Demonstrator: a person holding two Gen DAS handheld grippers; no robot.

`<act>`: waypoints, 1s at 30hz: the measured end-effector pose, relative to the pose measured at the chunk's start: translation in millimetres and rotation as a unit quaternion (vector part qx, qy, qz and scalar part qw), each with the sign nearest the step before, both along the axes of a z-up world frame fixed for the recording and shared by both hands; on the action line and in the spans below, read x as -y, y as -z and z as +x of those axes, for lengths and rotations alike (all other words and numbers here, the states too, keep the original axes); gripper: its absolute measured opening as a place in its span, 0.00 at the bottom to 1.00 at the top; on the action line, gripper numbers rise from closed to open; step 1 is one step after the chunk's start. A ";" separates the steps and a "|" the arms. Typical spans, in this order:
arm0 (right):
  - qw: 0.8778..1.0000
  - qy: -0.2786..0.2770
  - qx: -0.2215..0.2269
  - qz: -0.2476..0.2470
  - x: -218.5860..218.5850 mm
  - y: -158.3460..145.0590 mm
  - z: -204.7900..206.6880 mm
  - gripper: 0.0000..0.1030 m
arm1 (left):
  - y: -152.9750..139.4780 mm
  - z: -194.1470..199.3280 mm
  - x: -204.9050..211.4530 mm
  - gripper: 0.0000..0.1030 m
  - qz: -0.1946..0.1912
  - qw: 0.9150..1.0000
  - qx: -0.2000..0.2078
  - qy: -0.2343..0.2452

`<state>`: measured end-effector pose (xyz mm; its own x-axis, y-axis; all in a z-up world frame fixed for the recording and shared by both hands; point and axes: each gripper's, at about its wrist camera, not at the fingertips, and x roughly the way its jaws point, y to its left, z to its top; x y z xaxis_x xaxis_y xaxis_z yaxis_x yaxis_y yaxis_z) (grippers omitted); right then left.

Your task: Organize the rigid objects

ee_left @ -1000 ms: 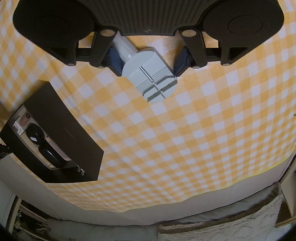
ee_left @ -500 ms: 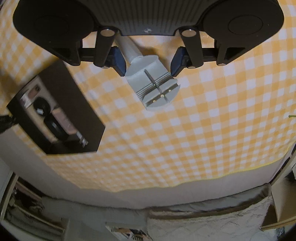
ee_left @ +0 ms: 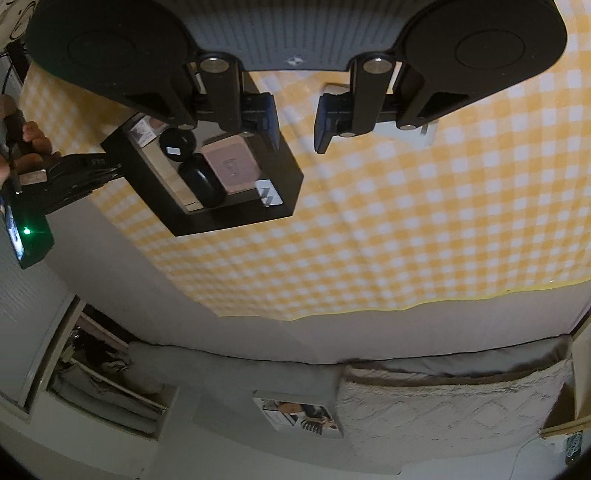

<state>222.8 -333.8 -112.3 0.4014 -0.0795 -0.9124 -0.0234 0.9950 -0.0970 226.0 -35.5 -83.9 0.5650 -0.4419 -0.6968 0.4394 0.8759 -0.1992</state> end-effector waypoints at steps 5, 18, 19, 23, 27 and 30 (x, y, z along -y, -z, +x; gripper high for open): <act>1.000 -0.002 0.001 -0.001 -0.1 -0.3 -0.5 0.05 | 21.9 17.4 -9.5 0.51 0.033 0.998 -0.033 -0.039; 1.000 -0.006 0.001 0.001 0.6 -1.7 -1.9 0.05 | 72.2 53.3 -10.6 0.91 0.153 0.988 0.027 0.017; 1.000 -0.006 0.001 0.005 1.7 -2.1 -1.9 0.05 | 75.6 54.9 -10.5 0.91 0.156 0.987 0.026 0.021; 1.000 -0.006 0.002 0.011 3.4 -2.8 -3.3 0.05 | 82.8 58.8 -11.8 0.82 0.150 0.988 0.019 0.025; 1.000 -0.007 -0.001 0.011 3.3 -1.5 -4.3 0.05 | 80.4 66.5 -15.3 0.63 0.129 0.992 0.009 0.006; 1.000 -0.006 -0.004 0.011 2.9 0.3 -3.7 0.05 | 78.8 65.7 -16.5 0.63 0.126 0.992 0.008 0.004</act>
